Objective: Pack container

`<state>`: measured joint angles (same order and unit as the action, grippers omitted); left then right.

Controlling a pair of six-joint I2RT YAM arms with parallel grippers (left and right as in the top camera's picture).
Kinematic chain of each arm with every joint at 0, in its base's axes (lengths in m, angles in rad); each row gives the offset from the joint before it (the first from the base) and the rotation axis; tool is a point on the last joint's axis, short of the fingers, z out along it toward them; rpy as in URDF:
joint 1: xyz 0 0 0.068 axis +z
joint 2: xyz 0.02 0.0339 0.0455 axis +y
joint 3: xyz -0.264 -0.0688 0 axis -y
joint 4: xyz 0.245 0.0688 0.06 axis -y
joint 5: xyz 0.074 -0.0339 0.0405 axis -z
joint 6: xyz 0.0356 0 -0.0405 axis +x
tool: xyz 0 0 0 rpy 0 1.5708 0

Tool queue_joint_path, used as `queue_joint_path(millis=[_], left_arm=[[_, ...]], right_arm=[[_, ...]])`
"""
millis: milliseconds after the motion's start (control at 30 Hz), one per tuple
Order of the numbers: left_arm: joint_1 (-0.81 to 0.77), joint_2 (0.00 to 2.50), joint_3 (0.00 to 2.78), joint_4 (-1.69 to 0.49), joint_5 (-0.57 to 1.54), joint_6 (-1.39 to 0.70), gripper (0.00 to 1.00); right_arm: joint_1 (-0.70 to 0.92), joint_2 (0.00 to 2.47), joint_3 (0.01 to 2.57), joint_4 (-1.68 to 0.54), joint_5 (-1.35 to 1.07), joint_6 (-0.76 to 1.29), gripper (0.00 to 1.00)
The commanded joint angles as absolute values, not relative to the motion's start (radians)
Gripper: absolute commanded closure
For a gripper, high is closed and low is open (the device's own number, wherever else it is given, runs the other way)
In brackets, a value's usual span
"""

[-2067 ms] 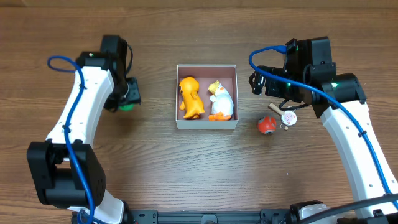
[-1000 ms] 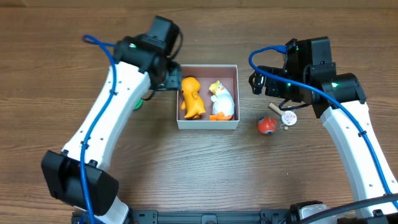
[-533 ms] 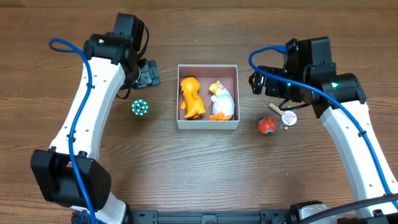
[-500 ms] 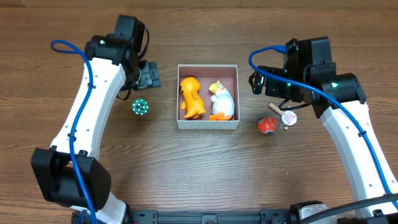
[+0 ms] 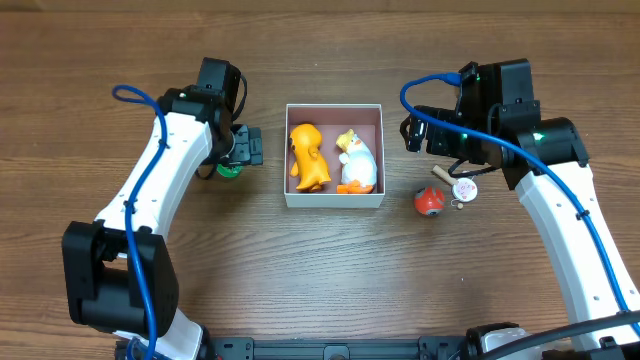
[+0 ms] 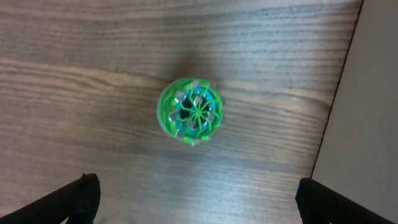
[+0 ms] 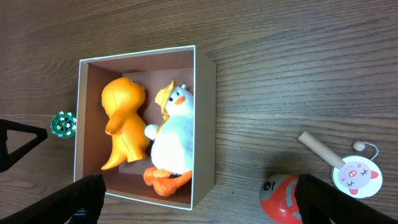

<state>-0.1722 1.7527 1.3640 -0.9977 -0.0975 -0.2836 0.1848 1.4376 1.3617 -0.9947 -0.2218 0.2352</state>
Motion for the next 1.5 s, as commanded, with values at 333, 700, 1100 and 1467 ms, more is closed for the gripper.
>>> queue_joint_path(millis=[333,700,1100,1467], left_arm=[[-0.168,1.810,1.269,-0.859,-0.051,-0.247,0.00],[-0.168,1.938,1.269,-0.797,-0.051,-0.251,0.00],[-0.137,1.969,1.269,-0.777,-0.049,-0.273,0.15],[-0.115,1.969,1.269,-0.770,-0.024,-0.273,0.13]], right_arm=[[0.191,1.437,1.387,-0.991,-0.226,0.237,0.00],[0.191,1.437,1.387,-0.991,-0.226,0.237,0.00],[0.191,1.437,1.387,-0.991,-0.226,0.237,0.00],[0.191,1.437,1.387,-0.991,-0.226,0.237,0.00]])
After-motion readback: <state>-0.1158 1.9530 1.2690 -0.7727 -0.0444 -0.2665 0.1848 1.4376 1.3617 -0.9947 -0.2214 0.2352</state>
